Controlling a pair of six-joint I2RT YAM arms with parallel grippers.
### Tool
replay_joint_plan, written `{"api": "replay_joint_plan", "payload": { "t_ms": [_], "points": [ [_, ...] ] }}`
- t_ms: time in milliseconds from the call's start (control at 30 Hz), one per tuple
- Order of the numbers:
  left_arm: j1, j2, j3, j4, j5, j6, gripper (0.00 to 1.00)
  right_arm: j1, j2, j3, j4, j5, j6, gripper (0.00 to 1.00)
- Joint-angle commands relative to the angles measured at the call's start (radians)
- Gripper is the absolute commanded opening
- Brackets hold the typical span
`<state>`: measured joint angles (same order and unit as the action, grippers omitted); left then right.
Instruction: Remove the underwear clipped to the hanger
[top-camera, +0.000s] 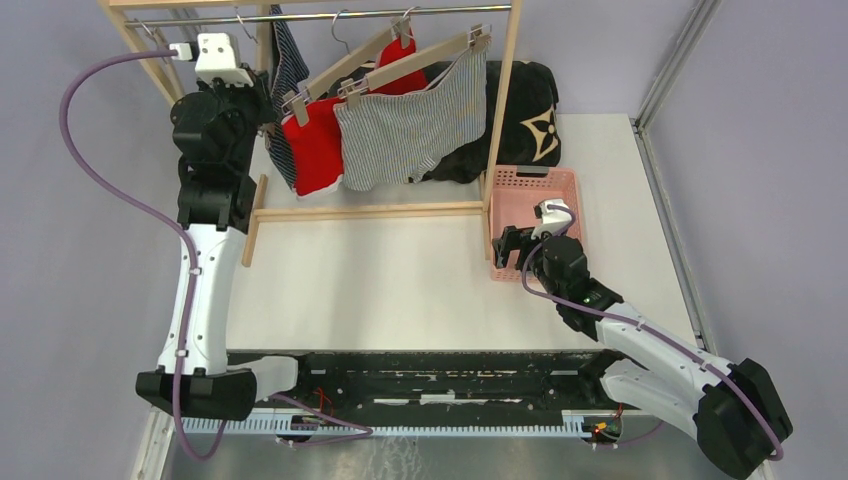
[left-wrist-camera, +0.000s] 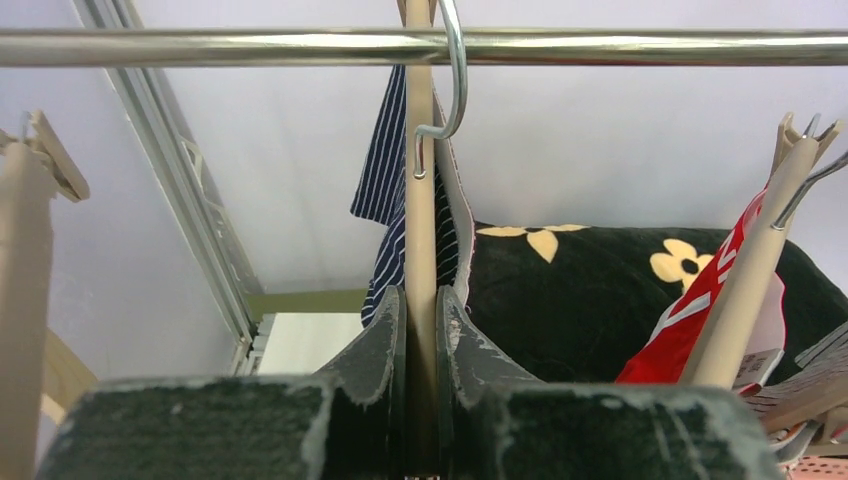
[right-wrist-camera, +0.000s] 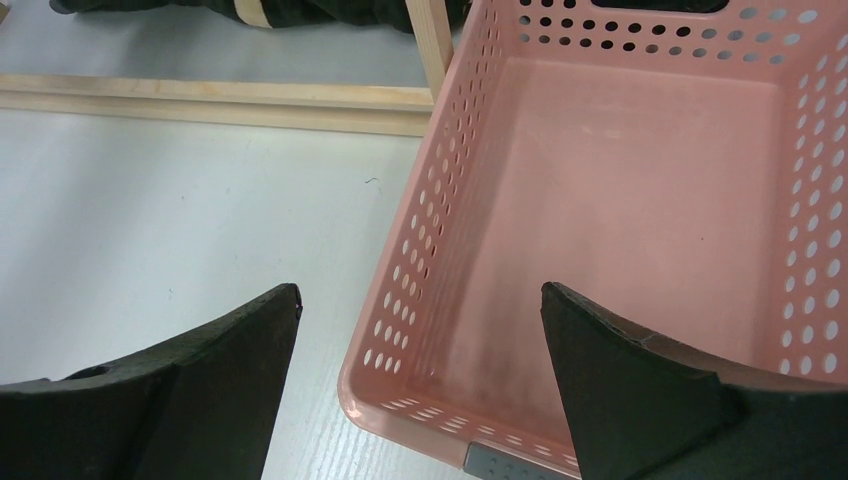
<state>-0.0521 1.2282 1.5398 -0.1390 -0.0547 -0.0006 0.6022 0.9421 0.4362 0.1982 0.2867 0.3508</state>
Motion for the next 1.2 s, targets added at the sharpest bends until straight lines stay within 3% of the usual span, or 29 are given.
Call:
{"api": "replay_joint_plan", "payload": {
  "t_ms": [0,233,367,600,833,1167],
  "points": [
    [0.000,-0.081,0.008,0.148,-0.027,0.070,0.03,0.004,-0.001,0.002,0.055,-0.008,-0.009,0.99],
    [0.000,-0.144,-0.083,0.071,-0.038,0.071,0.03,0.005,0.007,0.009,0.048,-0.007,-0.010,0.98],
    [0.000,-0.208,-0.220,0.136,-0.052,0.063,0.03,0.005,0.009,0.007,0.050,-0.004,-0.007,0.98],
    [0.000,-0.212,-0.225,0.046,-0.027,0.040,0.03,0.005,0.000,0.001,0.049,-0.013,-0.002,0.98],
    [0.000,-0.308,-0.280,-0.254,-0.052,0.017,0.03,0.005,0.007,0.009,0.039,-0.002,-0.004,0.98],
    [0.000,-0.676,-0.495,-0.591,0.078,-0.019,0.03,0.005,0.043,0.078,-0.019,-0.042,0.014,0.98]
  ]
}}
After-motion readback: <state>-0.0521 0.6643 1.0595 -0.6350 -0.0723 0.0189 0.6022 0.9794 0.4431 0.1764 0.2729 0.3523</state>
